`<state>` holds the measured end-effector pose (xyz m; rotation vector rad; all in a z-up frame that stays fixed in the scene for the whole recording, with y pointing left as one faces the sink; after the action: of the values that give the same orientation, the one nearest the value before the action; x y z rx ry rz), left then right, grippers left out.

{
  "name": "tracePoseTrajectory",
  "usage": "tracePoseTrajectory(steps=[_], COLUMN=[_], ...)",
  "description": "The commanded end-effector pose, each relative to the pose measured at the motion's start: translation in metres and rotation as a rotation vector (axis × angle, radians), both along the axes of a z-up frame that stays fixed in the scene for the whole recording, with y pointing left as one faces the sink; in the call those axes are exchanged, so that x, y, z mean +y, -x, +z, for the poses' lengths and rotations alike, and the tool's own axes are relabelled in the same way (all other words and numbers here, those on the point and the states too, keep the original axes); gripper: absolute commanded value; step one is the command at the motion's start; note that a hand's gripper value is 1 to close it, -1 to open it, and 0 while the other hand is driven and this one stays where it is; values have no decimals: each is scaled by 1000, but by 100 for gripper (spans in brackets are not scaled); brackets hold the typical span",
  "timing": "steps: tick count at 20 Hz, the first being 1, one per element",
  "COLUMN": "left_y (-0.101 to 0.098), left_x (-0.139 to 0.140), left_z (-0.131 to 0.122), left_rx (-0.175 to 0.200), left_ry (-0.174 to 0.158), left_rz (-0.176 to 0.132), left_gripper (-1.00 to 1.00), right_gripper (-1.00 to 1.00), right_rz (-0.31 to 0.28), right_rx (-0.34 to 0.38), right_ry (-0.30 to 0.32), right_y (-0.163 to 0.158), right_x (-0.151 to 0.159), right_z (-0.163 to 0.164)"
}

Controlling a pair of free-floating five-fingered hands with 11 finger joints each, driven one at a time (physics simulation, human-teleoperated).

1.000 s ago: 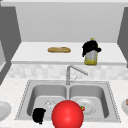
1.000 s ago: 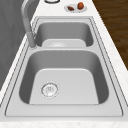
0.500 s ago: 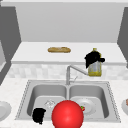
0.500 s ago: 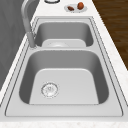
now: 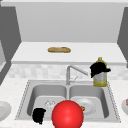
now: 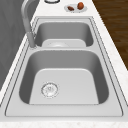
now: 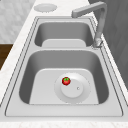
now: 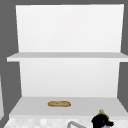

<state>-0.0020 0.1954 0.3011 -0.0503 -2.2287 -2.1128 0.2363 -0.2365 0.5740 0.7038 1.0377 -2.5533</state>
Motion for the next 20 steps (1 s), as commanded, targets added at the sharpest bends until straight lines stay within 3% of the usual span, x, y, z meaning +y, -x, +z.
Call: tracePoseTrajectory(steps=[1, 7, 13, 20], left_y=[0, 0, 0, 0], left_x=[0, 0, 0, 0], left_z=[0, 0, 0, 0], left_rx=[0, 0, 0, 0], left_ry=[0, 0, 0, 0], left_rz=[0, 0, 0, 0], left_gripper=[0, 0, 0, 0], right_gripper=[100, 100, 100, 100], right_rz=[0, -2, -1, 14], right_rx=[-59, -129, -134, -139], right_ry=[-7, -6, -6, -10], right_y=[24, 44, 54, 30], right_x=[-19, -62, -96, -119], right_z=[-26, -53, -70, -96])
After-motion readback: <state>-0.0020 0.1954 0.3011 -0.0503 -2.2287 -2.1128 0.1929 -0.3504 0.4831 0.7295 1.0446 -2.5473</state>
